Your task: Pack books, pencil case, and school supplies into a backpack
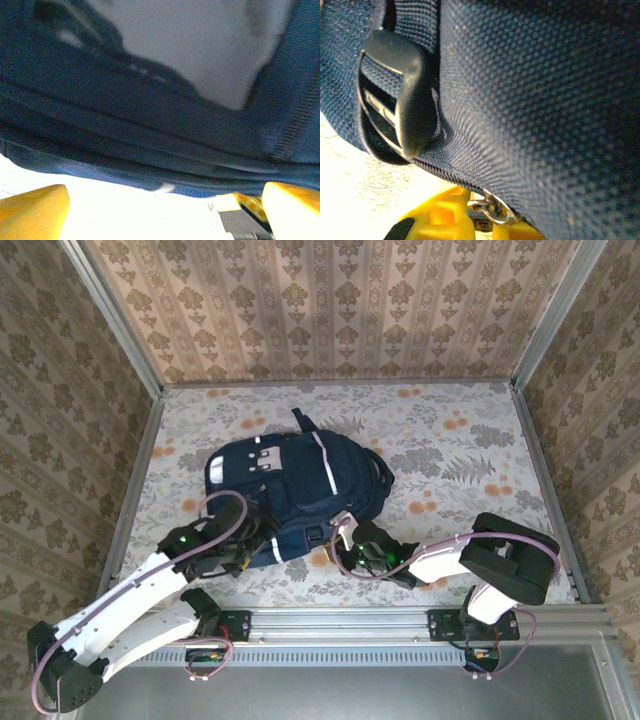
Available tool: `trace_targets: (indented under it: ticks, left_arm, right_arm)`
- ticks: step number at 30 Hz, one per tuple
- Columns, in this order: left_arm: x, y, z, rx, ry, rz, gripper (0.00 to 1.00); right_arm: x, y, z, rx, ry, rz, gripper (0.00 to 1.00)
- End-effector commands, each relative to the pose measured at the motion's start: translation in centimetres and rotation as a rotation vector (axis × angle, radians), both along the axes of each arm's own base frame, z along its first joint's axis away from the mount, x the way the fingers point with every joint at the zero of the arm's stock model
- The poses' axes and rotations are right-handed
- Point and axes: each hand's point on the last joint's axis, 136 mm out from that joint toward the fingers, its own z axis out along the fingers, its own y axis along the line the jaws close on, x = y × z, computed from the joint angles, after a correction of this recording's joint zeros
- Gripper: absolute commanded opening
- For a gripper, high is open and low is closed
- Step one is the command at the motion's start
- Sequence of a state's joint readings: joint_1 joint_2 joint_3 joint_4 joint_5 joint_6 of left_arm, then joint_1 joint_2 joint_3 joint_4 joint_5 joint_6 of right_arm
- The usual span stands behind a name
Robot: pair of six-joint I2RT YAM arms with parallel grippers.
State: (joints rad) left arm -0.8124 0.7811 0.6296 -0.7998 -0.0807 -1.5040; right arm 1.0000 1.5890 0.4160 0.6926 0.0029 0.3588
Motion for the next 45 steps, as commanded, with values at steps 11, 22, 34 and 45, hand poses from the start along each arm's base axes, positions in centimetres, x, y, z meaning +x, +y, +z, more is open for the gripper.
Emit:
trace_targets:
  ticks: [11, 22, 34, 45]
  left_arm:
    - [5.7, 4.3, 1.6, 0.152, -0.224, 0.184, 0.87]
    - [9.0, 9.2, -0.1, 0.271, -0.125, 0.300, 0.89]
    - [17.2, 4.6, -1.0, 0.271, -0.046, 0.011, 0.94]
    - [16.9, 1.6, 3.4, 0.115, -0.167, -0.109, 0.97]
  right_arm:
    - [-0.3, 0.0, 1.5, 0.010, -0.053, 0.004, 0.00]
    - [0.7, -3.2, -0.6, -0.119, 0.033, -0.066, 0.00]
    - [0.4, -5.8, -1.0, -0.233, 0.065, -0.062, 0.00]
    - [-0.2, -0.7, 0.1, -0.161, 0.097, 0.052, 0.00]
